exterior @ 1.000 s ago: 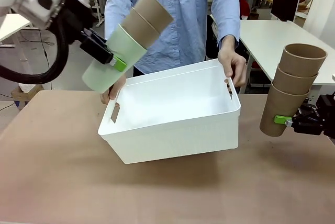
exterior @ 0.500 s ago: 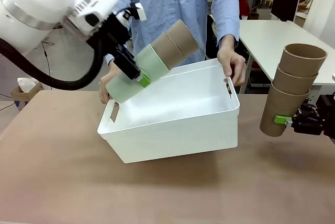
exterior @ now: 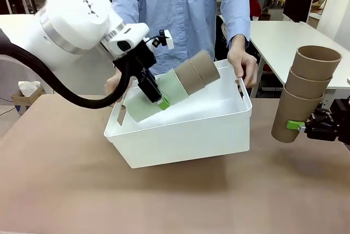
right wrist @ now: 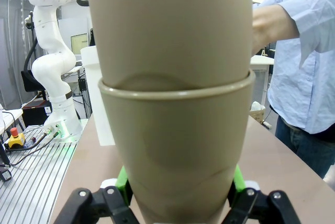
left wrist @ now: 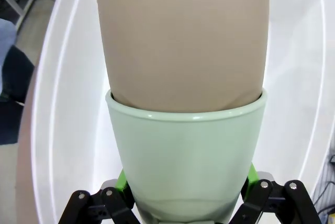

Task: Stack the cups and store them in the basket.
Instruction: Place the stack of Reusable plastic cups into the Pantry Basket.

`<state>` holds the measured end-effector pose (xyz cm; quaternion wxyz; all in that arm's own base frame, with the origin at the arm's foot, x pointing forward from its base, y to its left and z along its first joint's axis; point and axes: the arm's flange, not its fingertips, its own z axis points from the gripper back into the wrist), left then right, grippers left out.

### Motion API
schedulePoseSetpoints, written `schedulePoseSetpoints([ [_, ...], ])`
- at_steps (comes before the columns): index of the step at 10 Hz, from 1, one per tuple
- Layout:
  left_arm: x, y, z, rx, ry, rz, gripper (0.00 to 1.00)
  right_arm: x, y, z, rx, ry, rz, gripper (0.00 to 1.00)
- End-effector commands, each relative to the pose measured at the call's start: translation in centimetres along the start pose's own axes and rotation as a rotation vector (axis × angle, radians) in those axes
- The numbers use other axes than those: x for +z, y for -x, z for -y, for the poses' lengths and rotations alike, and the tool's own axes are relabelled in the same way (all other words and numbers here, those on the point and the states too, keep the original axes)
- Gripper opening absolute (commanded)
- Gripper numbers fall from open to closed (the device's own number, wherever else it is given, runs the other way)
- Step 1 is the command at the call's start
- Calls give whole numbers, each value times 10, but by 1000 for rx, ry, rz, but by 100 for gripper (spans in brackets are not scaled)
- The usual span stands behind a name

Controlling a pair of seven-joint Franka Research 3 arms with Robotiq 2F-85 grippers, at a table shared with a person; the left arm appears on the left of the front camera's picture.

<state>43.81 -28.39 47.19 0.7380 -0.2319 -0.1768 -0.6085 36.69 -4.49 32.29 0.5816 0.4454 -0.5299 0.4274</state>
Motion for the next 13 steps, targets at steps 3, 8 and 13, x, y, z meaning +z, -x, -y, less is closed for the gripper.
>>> schedulePoseSetpoints([
  [3,-38,-1,-3,-9,-4,-83,88,2,-5,-1,12,-2,-3,85],
  [8,-78,0,3,-44,63,-148,88,2,-5,-1,12,-2,-3,85],
  [13,-96,-5,7,-99,56,-150,88,2,-5,-1,12,-2,-3,85],
])
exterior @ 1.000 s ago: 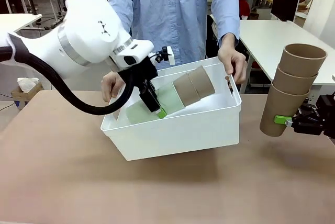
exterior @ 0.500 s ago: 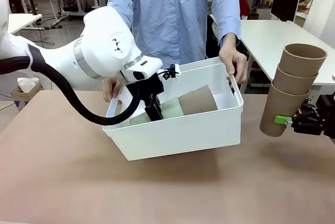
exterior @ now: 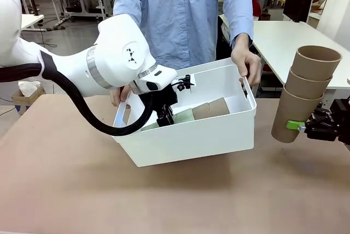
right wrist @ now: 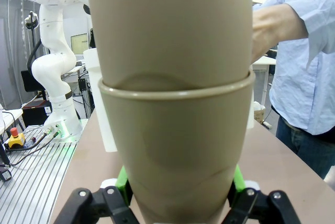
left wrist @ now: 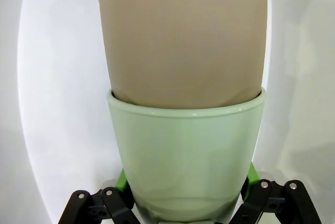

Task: Stack the cups and store them in the basket.
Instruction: Place the stack of Reusable plastic cups into the Pantry Basket.

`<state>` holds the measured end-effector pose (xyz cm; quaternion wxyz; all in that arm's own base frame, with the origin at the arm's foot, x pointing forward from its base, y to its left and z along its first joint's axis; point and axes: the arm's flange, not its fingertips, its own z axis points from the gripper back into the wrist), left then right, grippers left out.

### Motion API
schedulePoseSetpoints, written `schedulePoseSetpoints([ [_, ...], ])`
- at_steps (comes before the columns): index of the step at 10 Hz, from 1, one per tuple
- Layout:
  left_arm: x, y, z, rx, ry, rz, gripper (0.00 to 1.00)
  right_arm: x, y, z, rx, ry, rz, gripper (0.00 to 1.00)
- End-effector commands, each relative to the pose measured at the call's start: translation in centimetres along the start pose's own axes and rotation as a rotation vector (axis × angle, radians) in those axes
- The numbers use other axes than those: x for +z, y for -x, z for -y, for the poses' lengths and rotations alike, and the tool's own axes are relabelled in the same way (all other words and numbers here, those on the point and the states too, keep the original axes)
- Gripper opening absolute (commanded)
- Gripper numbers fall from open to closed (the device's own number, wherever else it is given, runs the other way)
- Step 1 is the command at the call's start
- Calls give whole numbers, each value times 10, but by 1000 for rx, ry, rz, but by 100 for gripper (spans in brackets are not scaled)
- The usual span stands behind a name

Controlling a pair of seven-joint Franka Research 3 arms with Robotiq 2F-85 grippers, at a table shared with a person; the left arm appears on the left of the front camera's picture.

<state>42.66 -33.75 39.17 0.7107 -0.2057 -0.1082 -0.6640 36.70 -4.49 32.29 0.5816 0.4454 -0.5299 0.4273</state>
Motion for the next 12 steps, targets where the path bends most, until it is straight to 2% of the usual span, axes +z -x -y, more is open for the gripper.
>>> schedulePoseSetpoints([
  [1,2,-7,-5,-9,-34,5,88,2,-5,-1,12,-2,-3,85],
  [4,4,-8,-7,-35,-70,30,88,2,-5,-1,12,-2,-3,85],
  [5,6,-8,-6,-58,-66,37,100,2,-5,-1,12,-2,-3,85],
  [7,18,-8,-2,-66,-72,47,100,2,-5,-1,12,-2,-3,85],
  [9,48,2,8,-61,-67,67,100,2,-5,-1,12,-2,-3,85],
  [12,120,32,33,-71,-102,164,100,2,-5,-1,12,-2,-3,85],
])
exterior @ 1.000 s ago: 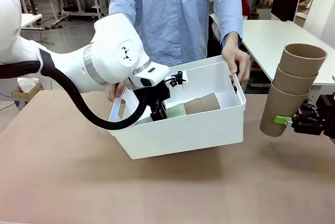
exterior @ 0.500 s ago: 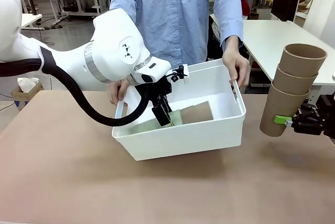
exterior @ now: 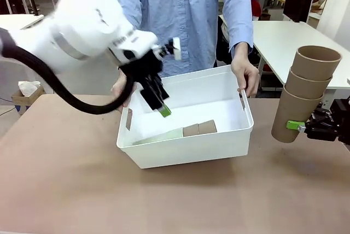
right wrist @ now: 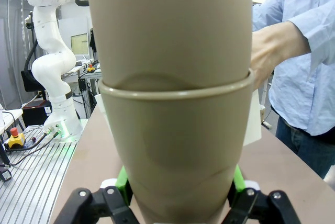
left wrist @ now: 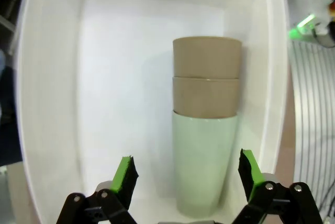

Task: Stack the cups and store them in the basket.
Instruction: Place the stack of Reusable plastic cups into the Pantry Basket.

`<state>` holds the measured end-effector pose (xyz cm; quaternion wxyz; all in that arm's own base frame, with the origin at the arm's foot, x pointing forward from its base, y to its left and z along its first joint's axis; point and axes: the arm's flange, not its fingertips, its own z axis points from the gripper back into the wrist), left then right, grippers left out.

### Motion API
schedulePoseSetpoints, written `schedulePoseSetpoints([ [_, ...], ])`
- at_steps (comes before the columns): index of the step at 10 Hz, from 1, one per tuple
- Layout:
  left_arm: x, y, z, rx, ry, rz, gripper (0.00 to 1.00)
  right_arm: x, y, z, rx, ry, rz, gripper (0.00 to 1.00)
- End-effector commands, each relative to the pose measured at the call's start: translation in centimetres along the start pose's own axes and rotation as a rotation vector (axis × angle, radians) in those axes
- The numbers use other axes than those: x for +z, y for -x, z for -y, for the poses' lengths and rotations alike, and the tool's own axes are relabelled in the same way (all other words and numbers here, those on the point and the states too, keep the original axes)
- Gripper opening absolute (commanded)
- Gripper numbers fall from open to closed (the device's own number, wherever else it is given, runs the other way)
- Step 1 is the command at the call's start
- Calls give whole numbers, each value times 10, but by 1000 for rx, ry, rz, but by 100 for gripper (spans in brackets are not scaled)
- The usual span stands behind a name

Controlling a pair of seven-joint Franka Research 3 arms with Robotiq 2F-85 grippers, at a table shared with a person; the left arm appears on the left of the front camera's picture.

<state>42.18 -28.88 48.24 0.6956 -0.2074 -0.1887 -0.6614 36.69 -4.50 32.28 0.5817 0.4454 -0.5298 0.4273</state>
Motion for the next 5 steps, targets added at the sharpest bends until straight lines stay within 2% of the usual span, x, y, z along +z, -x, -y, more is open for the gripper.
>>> schedulePoseSetpoints([
  [1,48,36,23,-29,-21,75,100,2,-5,-1,12,-2,-3,85],
  [3,100,74,36,-30,-72,174,100,2,-5,-1,12,-2,-3,85],
  [5,153,136,56,-21,-162,266,100,2,-5,-1,12,-2,-3,85],
])
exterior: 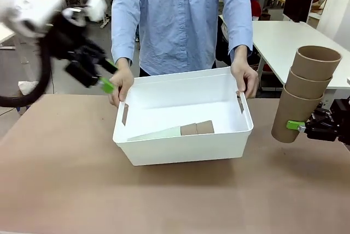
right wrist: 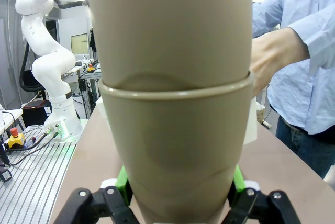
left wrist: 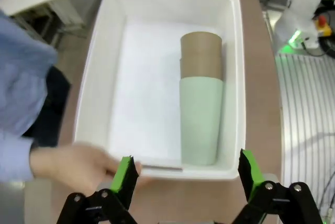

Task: Stack the cups and store them in the basket.
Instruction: Place the stack of Reusable plastic cups into the Pantry Basket.

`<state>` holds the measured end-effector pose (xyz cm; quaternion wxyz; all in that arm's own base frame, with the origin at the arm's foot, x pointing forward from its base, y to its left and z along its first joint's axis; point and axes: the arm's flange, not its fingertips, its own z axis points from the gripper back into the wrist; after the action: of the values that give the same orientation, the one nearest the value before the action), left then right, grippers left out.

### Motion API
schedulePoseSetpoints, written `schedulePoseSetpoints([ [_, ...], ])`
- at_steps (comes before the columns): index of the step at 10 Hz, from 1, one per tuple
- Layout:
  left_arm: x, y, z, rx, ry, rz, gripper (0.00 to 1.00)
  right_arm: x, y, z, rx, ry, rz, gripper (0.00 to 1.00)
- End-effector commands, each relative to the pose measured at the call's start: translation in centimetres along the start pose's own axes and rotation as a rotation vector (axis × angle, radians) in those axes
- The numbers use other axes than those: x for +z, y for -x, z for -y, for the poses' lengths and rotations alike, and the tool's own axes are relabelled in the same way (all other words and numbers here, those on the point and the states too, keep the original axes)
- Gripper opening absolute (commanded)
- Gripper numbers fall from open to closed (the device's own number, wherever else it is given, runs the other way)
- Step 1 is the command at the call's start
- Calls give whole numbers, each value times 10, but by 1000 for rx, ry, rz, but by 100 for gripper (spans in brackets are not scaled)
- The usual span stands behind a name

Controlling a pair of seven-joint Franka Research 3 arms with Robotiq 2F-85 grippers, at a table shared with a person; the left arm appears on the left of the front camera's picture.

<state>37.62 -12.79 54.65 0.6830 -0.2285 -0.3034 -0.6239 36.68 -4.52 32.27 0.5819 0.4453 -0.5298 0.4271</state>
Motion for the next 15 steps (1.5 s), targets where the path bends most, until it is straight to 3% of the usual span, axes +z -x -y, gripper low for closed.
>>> schedulePoseSetpoints([
  [1,46,53,19,-5,-61,69,100,2,-5,-1,12,-3,-3,85],
  [5,90,116,27,30,-84,56,100,2,-5,-1,12,-3,-3,85],
  [15,94,115,31,51,-106,67,100,2,-5,-1,12,-3,-3,85],
])
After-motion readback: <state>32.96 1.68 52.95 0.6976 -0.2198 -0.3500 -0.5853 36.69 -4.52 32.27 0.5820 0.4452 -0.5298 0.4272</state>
